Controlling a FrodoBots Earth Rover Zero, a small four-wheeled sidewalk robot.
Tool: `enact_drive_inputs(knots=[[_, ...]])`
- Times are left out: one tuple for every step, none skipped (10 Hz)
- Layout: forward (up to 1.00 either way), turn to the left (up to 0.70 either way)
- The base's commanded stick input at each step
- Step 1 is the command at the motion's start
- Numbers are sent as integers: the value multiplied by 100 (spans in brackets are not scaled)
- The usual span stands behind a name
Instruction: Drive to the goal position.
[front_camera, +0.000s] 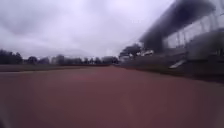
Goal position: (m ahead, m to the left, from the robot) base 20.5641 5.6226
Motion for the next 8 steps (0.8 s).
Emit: enact_drive_inputs(knots=[[70,0],[70,0],[70,0],[70,0],[70,0],[70,0],[70,0],[70,0]])
